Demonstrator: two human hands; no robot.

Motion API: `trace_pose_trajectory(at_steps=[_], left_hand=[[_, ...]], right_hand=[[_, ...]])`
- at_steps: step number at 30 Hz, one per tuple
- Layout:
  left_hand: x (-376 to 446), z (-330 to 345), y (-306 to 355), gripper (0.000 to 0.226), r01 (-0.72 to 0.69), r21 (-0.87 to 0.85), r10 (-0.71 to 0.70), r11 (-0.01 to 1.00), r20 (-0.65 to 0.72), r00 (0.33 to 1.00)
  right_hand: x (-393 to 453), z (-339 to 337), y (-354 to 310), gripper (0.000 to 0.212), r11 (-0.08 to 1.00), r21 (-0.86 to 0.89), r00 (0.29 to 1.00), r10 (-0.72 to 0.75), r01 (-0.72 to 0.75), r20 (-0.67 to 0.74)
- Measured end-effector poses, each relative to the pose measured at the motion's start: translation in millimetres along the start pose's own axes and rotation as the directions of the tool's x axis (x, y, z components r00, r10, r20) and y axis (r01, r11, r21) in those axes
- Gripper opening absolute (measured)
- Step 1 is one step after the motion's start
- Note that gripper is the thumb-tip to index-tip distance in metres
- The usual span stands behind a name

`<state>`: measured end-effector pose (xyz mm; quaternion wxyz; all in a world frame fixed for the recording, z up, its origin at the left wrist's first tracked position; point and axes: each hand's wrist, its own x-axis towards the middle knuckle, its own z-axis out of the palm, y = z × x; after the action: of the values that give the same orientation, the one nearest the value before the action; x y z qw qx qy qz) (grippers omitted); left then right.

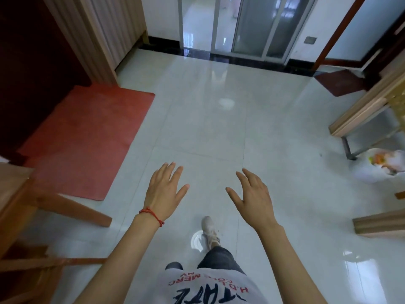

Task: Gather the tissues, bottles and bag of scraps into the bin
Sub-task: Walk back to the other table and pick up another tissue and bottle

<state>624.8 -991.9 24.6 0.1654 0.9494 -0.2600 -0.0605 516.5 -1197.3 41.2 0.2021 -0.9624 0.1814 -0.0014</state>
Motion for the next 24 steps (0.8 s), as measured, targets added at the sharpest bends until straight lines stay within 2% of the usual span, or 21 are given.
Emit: trace_pose_trajectory(at_steps=[7, 12, 16, 20, 24], left_hand=[[83, -7, 2, 0.065, 0.137, -0.005, -0.137, 0.991, -0.062, 0.989], [128, -18, -8, 0.065, 0.278, -0.030, -0.280, 0.960, -0.095, 0.955], [137, -25, -27, 0.080, 0.384, -0.044, -0.386, 0.922, -0.112, 0.916], [134, -35, -46, 0.086, 0.506, -0.072, -0.511, 0.859, -0.154, 0.846], [126, -45, -70, 0.087, 0.602, -0.077, -0.604, 0.795, -0.194, 0.773]], right_hand=[[119, -26, 6, 0.055, 0.988, -0.002, 0.986, -0.154, 0.154, 0.059], [201, -35, -5, 0.067, 0.958, -0.014, 0.953, -0.282, 0.285, 0.110], [246, -30, -31, 0.059, 0.912, -0.005, 0.899, -0.402, 0.409, 0.175], [274, -15, -64, 0.076, 0.850, 0.007, 0.830, -0.515, 0.526, 0.213], [293, 5, -102, 0.077, 0.781, 0.018, 0.748, -0.605, 0.625, 0.271]])
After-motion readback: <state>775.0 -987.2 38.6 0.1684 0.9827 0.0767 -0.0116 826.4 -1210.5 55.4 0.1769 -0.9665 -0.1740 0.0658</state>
